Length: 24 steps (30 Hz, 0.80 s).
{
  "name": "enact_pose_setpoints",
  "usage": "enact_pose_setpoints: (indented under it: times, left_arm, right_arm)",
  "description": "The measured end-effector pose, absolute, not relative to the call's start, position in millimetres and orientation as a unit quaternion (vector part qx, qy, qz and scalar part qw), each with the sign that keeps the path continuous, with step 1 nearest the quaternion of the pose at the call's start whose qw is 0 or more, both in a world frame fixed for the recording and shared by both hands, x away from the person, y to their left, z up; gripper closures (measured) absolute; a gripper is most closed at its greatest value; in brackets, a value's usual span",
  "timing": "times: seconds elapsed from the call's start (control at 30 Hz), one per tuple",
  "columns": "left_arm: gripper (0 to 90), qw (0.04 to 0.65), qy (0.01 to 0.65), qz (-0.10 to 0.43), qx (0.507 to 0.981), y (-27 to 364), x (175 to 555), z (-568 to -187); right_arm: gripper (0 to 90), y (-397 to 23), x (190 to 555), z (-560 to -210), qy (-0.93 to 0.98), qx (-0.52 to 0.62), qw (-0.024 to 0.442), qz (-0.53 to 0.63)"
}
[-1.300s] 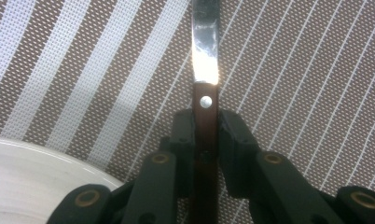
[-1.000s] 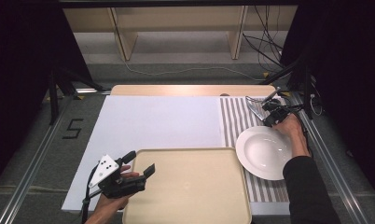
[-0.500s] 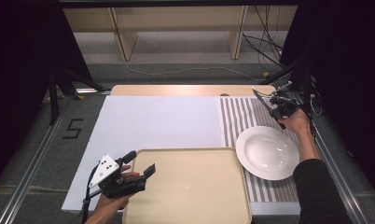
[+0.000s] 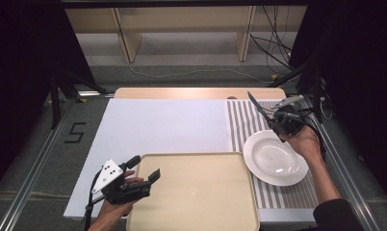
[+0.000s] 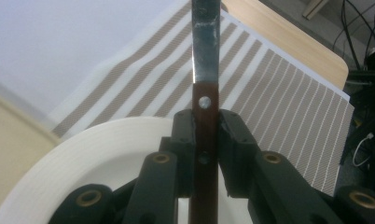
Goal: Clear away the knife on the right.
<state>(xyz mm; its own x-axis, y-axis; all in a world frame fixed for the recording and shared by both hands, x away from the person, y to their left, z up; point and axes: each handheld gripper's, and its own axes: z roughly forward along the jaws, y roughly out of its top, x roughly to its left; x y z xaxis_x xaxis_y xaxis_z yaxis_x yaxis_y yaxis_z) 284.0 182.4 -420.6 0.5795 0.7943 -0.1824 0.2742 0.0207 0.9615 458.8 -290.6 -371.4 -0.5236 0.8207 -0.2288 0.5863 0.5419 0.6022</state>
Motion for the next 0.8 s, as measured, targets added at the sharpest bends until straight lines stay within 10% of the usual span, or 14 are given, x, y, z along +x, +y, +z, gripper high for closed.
enact_pose_setpoints:
  times: [0.8]
  left_arm:
    - [14.7,0.589,0.403,0.226,0.663,183.2,283.9,-420.3]
  right_arm:
    - [77.7,-244.2,350.9,-383.1,0.867,0.334,0.250,0.271]
